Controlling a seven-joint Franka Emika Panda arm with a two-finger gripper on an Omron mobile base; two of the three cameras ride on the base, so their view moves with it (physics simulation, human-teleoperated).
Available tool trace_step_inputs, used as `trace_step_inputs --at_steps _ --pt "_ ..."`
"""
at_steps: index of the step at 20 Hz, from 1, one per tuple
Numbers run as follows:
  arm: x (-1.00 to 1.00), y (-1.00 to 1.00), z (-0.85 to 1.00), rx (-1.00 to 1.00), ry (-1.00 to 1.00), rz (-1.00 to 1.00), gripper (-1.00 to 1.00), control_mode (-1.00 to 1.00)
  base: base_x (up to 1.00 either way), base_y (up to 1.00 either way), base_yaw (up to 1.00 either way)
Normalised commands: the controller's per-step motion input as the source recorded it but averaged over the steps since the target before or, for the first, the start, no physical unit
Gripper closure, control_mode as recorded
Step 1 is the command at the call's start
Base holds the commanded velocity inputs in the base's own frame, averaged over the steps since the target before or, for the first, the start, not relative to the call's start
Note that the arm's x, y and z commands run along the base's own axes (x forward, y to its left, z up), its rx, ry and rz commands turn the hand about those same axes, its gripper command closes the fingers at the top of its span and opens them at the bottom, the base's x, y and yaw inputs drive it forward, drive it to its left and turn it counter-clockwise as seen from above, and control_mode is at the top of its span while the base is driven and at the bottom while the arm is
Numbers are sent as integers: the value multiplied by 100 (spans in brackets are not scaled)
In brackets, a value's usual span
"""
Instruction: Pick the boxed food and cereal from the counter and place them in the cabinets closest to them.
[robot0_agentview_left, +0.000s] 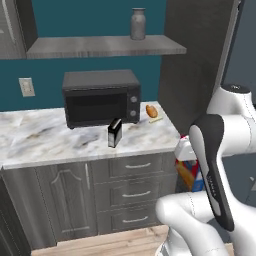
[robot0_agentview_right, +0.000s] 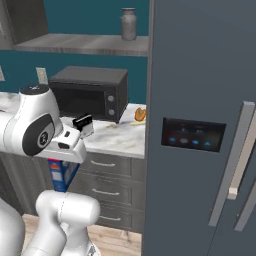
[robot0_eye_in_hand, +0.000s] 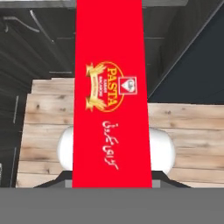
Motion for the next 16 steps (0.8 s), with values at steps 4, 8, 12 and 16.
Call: trace_step_inputs --at_steps 4,8,12,16 --pt "0 0 0 0 0 0 100 100 -6 0 0" --pt "0 0 0 0 0 0 100 100 -3 -9 0" --pt "0 0 0 0 0 0 100 100 -22 -47 0" --pt "0 0 0 0 0 0 100 100 -33 -62 0"
